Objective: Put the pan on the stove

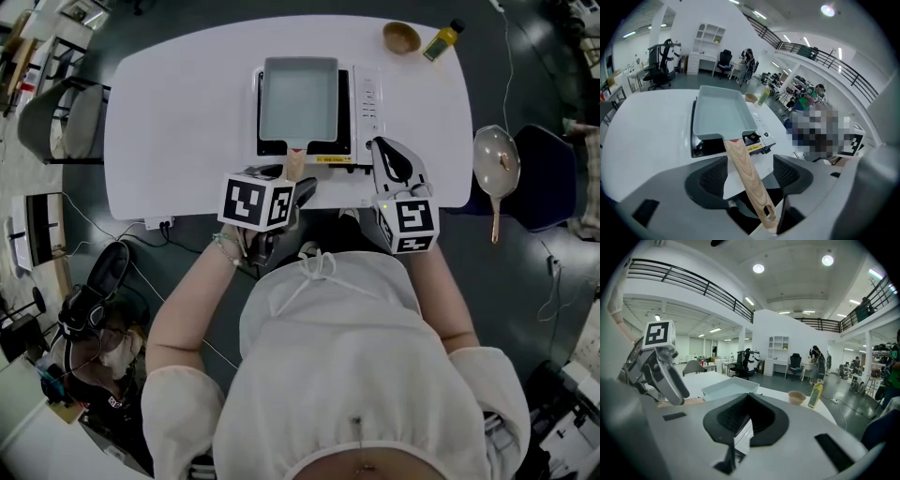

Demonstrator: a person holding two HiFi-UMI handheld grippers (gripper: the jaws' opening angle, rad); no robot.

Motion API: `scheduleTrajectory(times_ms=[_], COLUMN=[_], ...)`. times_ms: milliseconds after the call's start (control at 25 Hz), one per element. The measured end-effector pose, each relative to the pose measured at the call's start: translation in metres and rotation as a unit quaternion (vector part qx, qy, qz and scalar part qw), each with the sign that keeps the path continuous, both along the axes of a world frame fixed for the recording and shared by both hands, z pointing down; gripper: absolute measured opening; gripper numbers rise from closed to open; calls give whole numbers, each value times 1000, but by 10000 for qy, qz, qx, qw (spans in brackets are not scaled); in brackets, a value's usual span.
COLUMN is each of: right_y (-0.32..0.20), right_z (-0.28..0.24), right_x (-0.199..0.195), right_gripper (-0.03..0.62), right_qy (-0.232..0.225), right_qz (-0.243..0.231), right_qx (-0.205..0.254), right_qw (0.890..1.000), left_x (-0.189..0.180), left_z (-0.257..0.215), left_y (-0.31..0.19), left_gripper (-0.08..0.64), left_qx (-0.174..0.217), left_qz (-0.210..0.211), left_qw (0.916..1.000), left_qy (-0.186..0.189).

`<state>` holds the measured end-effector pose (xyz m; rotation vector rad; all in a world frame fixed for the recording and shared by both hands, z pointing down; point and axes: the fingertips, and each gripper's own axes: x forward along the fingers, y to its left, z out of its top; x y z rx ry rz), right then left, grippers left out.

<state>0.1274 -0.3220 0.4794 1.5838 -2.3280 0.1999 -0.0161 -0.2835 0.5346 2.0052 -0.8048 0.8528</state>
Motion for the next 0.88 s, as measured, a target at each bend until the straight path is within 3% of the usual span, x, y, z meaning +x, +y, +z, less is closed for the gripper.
scheduleTrajectory(times_ms=[120, 240, 400, 520, 720, 880], right_y=[18, 35, 52, 64, 81, 95], right_z=[-11, -26, -39, -50, -72, -85], right_x=[-7, -13, -18, -25, -40, -52], right_gripper=[5, 5, 5, 5, 5, 5], right_qy=[25, 12, -39, -101, -201, -141], right_qz=[128, 274, 440, 460, 369, 241], right_qx=[151, 324, 486, 599, 880, 1129], right_qw=[9998, 9991, 9978, 9971, 9952, 9932], left_x=[-18, -33, -47, -53, -63, -67], left_z=[-22, -43, -56, -71, -105, -138], left_y=[-1, 2, 7, 13, 21, 33], left_gripper=[287, 169, 50, 25, 25, 26], left_qx=[536, 1029, 1352, 1862, 2876, 3815], left_qz=[-52, -132, -232, -154, -191, -30], left_qw=[9985, 9945, 9904, 9823, 9572, 9226], left_qy=[-112, -152, -165, -99, 264, 574])
